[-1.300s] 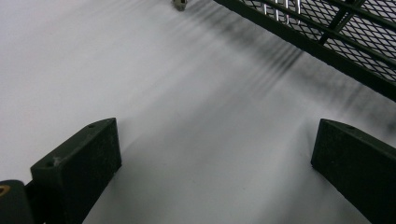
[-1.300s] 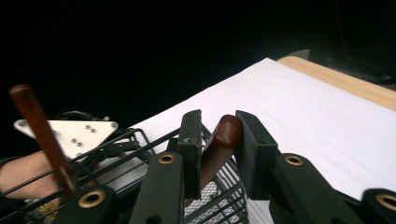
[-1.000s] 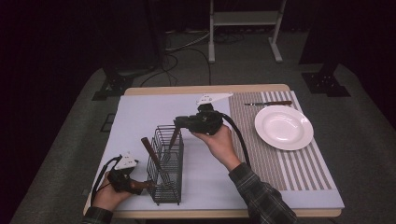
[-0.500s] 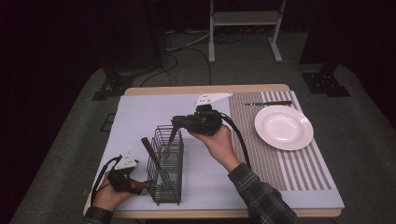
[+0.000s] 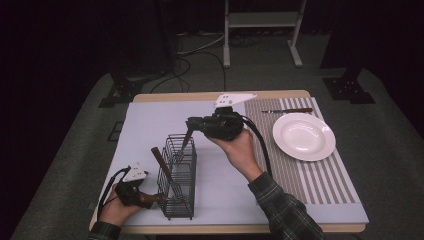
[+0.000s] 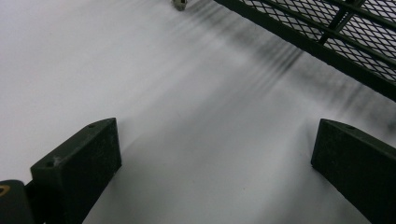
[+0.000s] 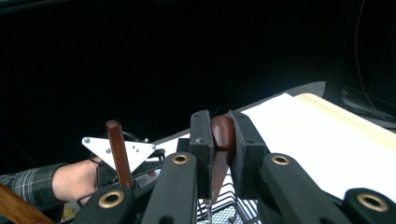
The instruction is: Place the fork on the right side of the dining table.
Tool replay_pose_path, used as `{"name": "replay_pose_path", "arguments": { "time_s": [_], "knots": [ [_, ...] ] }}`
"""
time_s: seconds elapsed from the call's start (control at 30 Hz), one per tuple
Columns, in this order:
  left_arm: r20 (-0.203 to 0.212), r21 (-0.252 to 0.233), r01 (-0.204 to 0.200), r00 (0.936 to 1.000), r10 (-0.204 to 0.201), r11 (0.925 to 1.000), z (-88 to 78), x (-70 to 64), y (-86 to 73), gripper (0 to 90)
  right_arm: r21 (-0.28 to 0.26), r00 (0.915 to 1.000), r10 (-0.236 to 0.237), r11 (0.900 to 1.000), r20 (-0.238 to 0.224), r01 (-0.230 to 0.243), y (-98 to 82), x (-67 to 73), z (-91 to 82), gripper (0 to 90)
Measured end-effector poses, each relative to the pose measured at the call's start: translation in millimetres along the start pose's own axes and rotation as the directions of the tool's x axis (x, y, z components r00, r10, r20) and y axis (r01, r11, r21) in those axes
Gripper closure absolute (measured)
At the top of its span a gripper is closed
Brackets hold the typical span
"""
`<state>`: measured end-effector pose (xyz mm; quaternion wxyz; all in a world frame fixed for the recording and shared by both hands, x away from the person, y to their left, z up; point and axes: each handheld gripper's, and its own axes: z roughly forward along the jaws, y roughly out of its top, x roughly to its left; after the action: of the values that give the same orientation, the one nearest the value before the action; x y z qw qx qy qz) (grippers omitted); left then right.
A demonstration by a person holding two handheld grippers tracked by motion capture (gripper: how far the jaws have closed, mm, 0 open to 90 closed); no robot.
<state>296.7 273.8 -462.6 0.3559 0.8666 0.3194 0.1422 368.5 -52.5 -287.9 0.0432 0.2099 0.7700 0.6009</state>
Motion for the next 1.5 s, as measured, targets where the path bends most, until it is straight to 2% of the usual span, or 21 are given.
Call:
{"name": "replay_pose_path", "arguments": {
  "time_s": [0.3, 0.93, 1.23, 1.5],
  "knots": [
    [0.0, -0.001, 0.001, 1.0, -0.001, 1.0, 0.1, -0.1, 0.0, 0.0, -0.036, 1.0, -0.003, 0.999, 0.008, 0.004, 10.0, 0.9, -11.2, 80.4],
    [-0.001, 0.0, 0.0, 1.0, 0.0, 1.0, 0.0, 0.0, 0.0, 0.0, -0.123, 0.9984, -0.01, 0.992, 0.056, 0.017, 29.1, -1.1, -53.3, 80.4],
    [-0.001, 0.0, 0.0, 1.0, 0.0, 1.0, 0.0, 0.0, 0.0, 0.0, -0.148, 0.9944, -0.018, 0.988, 0.104, 0.033, 31.8, -4.9, -75.7, 80.5],
    [-0.001, 0.0, 0.0, 1.0, 0.0, 1.0, 0.0, 0.0, 0.0, 0.0, -0.172, 0.9864, 0.007, 0.985, 0.164, 0.022, 24.5, -15.0, -104.3, 80.4]
  ]
}}
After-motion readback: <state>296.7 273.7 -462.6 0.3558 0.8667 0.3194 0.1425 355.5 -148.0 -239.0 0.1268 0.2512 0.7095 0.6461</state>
